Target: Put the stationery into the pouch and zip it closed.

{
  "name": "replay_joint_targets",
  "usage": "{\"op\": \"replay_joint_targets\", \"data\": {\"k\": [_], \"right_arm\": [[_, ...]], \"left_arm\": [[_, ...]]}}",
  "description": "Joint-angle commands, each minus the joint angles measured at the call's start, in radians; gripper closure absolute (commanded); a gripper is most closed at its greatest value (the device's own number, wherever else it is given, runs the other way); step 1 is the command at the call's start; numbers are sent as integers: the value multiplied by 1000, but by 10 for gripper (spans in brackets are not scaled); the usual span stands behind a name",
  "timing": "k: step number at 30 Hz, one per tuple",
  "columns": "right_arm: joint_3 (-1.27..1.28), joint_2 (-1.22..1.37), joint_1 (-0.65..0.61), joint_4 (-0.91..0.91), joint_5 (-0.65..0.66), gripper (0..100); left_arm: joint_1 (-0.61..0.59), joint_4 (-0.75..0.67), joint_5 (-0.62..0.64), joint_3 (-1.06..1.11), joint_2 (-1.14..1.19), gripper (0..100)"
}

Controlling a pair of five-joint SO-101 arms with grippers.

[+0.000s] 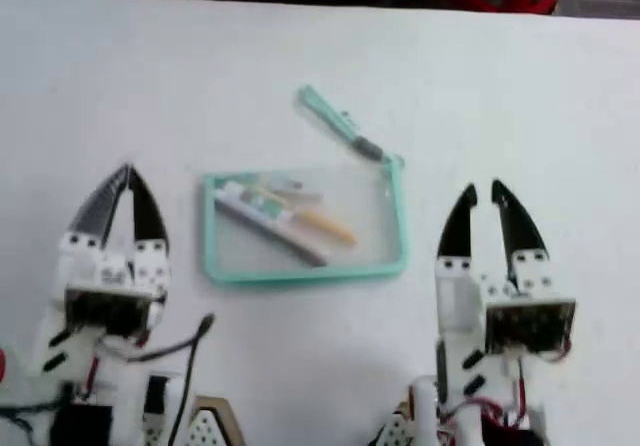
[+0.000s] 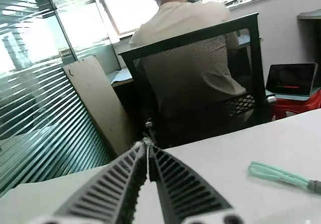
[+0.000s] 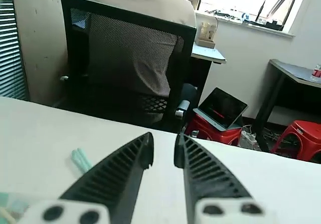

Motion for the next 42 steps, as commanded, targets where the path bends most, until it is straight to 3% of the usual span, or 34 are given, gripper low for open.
{"op": "replay_joint_targets", "data": {"k": [1,6,9,14,17,24,30,35,42], "right_arm": [[175,19,2,-205,9,922],[431,13,-22,-360,9,918],[552,13,-47,-381,9,917],[663,21,-104,-358,9,917],[660,5,-93,-245,9,917],[660,-4,-147,81,9,918],[660,-12,-213,352,9,920],[660,-12,-205,361,9,921],[660,-12,-211,361,9,921]], "left_arm": [[-24,-158,15,198,2,976],[-24,-250,187,414,2,976],[-25,-325,196,525,4,976],[-56,-133,8,520,2,976],[-58,26,-106,520,2,976],[-58,347,-100,520,2,976],[-51,364,-94,520,2,976],[-44,468,-97,520,2,976],[-47,460,-97,520,2,976]]}}
